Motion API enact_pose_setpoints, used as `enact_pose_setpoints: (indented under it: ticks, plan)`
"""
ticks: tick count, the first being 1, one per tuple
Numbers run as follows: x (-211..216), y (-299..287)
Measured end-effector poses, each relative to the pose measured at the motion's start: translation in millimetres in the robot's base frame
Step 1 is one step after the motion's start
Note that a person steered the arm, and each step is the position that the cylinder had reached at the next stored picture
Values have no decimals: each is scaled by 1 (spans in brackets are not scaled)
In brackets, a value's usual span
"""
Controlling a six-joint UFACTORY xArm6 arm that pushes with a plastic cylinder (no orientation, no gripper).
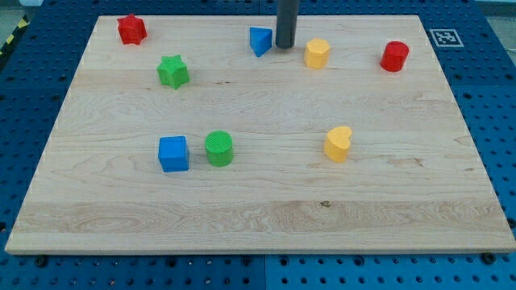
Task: Slightly push the triangle to the left
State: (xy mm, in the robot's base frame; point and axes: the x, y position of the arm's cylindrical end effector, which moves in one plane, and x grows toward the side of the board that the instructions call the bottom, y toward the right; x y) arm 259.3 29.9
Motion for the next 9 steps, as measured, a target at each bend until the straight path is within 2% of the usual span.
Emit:
enact_pose_setpoints:
  ticks: [1,2,3,4,6,9]
  plan:
    - [-9,-22]
    - [-8,-13]
    - [11,13]
    - [33,6]
    - [31,-62]
    - [37,-65]
